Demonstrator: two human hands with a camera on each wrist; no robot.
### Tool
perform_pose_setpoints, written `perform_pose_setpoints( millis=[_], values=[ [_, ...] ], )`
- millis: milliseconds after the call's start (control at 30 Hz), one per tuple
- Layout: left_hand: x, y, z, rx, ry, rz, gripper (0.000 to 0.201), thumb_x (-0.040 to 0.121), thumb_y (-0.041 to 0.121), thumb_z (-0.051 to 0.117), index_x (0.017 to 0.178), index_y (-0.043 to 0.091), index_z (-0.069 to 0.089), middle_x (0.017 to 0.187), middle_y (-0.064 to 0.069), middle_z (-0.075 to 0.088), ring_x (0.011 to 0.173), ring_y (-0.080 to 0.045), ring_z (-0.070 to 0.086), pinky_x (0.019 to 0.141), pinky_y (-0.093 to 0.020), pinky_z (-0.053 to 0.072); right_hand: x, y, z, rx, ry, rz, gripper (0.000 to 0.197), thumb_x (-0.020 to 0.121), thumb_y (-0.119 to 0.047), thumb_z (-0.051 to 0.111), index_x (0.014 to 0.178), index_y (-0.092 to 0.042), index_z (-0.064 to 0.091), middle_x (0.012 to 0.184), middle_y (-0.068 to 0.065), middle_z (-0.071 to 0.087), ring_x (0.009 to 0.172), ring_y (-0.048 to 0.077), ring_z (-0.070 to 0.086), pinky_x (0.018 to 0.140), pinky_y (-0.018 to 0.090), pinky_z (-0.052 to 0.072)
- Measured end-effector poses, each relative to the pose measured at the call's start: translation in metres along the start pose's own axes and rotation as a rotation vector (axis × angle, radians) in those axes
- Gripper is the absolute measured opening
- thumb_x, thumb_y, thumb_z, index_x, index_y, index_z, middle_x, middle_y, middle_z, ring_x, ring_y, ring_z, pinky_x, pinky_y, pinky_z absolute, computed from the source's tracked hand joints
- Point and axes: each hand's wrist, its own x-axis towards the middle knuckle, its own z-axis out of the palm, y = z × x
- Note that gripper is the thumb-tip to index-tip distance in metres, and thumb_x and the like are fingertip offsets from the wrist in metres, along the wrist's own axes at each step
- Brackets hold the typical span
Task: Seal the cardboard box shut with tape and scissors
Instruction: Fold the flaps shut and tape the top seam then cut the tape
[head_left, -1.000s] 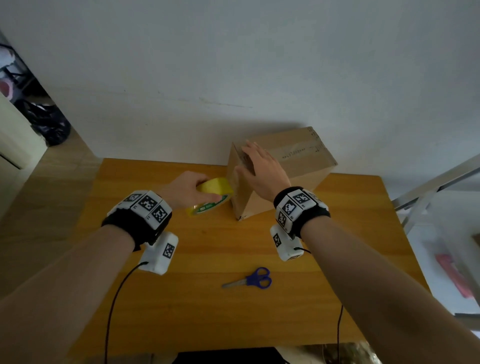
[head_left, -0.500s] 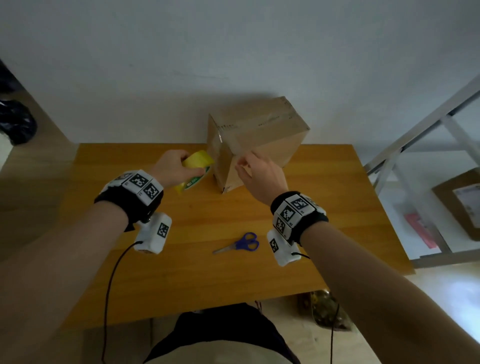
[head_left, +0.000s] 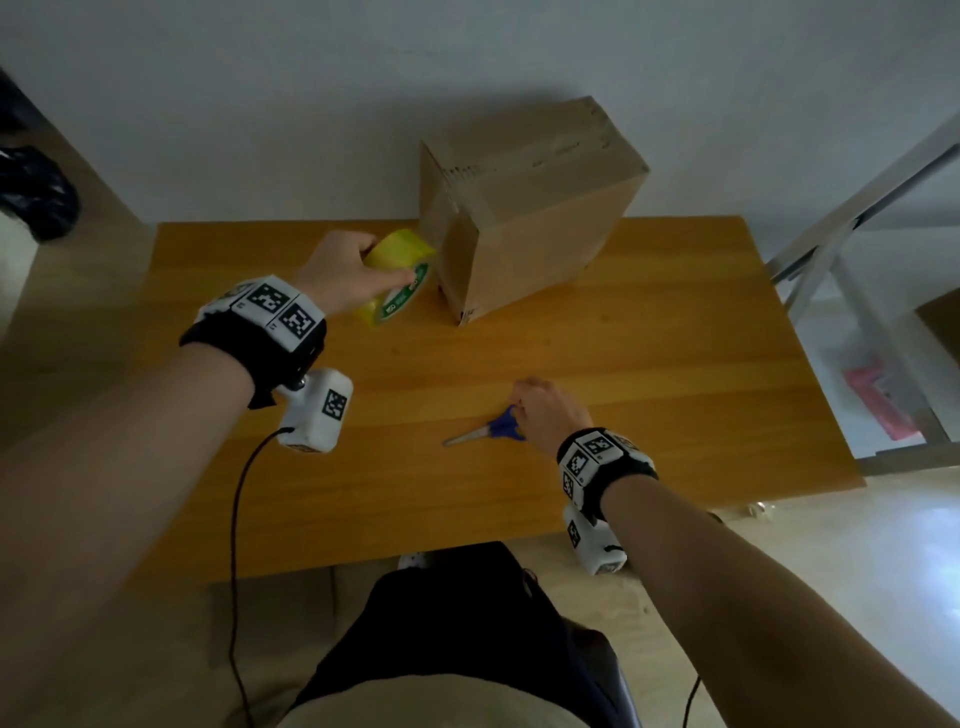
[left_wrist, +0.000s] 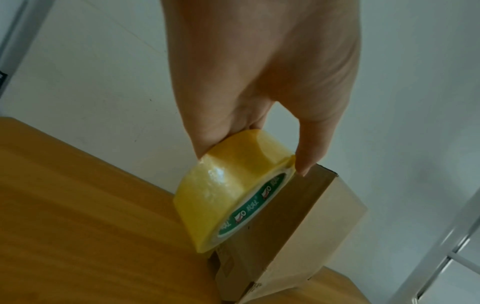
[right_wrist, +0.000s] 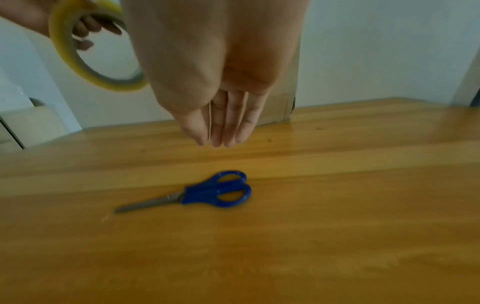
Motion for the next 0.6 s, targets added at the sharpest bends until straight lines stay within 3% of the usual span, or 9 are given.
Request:
perform_pose_setpoints(
  millis=[100,233,333,433,500,600],
  values=[
    [0.002,0.0,0.001,-0.006,0.002,-0.002,0.029,0.08,0.028,0.071,0.098,0.005,0.067,0.077,0.001,0.062,0.065,-0.002,0.057,0.056,-0.018,0.045,-0.002,0.002,0.012,-0.105,-0.098,0.002,0.028,0.093,-0.001,0.048,0.119,-0.011,0.051,0.118,0.008,0.053,0.099,0.027,0.056,0.066,0.032,0.043],
    [0.002,0.001,0.001,-0.033,-0.012,0.023,0.025,0.081,0.026,0.07,0.098,0.009,0.067,0.075,0.009,0.062,0.067,0.0,0.058,0.047,-0.005,0.043,0.002,0.0,0.02,-0.25,-0.124,-0.038,0.031,0.094,-0.004,0.048,0.125,-0.01,0.047,0.124,0.009,0.05,0.107,0.026,0.055,0.073,0.032,0.045],
    [0.0,0.004,0.002,-0.047,-0.028,0.057,0.023,0.081,0.022,0.069,0.101,0.01,0.066,0.076,0.011,0.061,0.066,0.004,0.058,0.047,-0.002,0.043,0.007,-0.001,0.024,-0.312,-0.115,-0.066,0.03,0.095,-0.007,0.049,0.125,-0.008,0.047,0.126,0.01,0.049,0.112,0.025,0.052,0.082,0.033,0.048],
    [0.0,0.004,0.001,-0.055,-0.035,0.079,0.025,0.081,0.018,0.07,0.103,0.009,0.066,0.079,0.011,0.061,0.062,0.008,0.059,0.051,-0.004,0.045,0.009,-0.001,0.026,-0.358,-0.115,-0.102,0.028,0.096,-0.008,0.048,0.124,-0.006,0.048,0.127,0.012,0.049,0.113,0.025,0.051,0.086,0.034,0.049],
    [0.001,0.004,-0.001,-0.053,-0.035,0.075,0.026,0.08,0.017,0.07,0.105,0.009,0.066,0.084,0.004,0.064,0.07,0.004,0.059,0.055,-0.007,0.049,0.01,0.0,0.025,-0.377,-0.123,-0.122,0.026,0.097,-0.009,0.046,0.122,-0.005,0.05,0.128,0.013,0.048,0.114,0.025,0.05,0.087,0.034,0.048],
    [0.001,0.004,-0.002,-0.082,-0.034,0.037,0.028,0.079,0.016,0.071,0.105,0.009,0.066,0.091,-0.003,0.066,0.078,-0.006,0.062,0.068,-0.021,0.053,0.012,0.0,0.023,-0.406,-0.142,-0.142,0.026,0.098,-0.01,0.045,0.122,-0.004,0.051,0.128,0.013,0.048,0.115,0.025,0.05,0.087,0.034,0.047]
  ],
)
